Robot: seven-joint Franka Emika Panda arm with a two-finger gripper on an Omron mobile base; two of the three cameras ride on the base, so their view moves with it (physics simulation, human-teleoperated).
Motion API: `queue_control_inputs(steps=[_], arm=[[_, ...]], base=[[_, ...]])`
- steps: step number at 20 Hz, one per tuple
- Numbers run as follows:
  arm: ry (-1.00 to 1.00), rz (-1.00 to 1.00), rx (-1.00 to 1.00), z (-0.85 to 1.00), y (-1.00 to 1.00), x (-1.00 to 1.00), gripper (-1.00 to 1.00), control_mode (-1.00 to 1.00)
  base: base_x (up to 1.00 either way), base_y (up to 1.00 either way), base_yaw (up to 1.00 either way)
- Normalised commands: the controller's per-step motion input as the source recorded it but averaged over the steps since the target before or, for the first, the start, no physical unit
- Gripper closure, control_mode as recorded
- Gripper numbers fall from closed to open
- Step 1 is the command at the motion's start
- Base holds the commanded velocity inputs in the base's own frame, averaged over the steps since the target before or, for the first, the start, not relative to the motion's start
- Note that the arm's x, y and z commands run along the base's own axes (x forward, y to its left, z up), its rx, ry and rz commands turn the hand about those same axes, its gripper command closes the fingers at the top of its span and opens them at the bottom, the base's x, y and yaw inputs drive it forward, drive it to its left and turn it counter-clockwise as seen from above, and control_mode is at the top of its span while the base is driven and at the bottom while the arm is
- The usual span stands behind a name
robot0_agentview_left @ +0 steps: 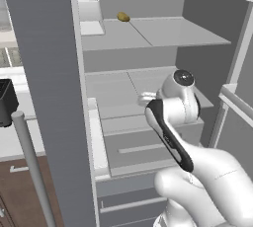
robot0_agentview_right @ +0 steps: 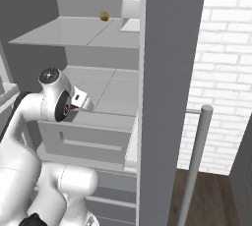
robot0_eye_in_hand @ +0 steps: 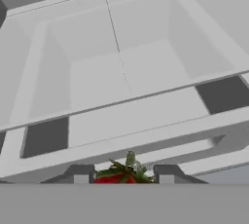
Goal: Take the strawberry from the fridge and place it on top of the pancake, located on the dining counter.
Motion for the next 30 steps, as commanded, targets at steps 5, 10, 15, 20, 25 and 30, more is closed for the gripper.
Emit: queue_control_inputs(steps=[5,10,15,20,25,30], arm=[[0.07,-0.03,0.04,0.62,-0.02,-0.91,1.00,-1.00],[0.09,-0.01,0.04,0.58,-0.01,-0.62,1.00,-1.00],[0.02,-0.01,0.02,0.25,0.00,-0.46,1.00,-1.00],[0.01,0.00,0.00,-0.05,0.08,-0.24,1.00,-1.00],[0.00,0.00,0.00,0.00,0.00,0.00,1.00,1.00],[0.00,0.00,0.00,0.00,0.00,0.00,1.00,1.00]], base=[[0.00,0.00,0.00],[0.00,0.00,0.00],[0.00,0.00,0.00],[0.00,0.00,0.00],[-0.99,0.11,0.00],[-1.00,0.08,0.00]])
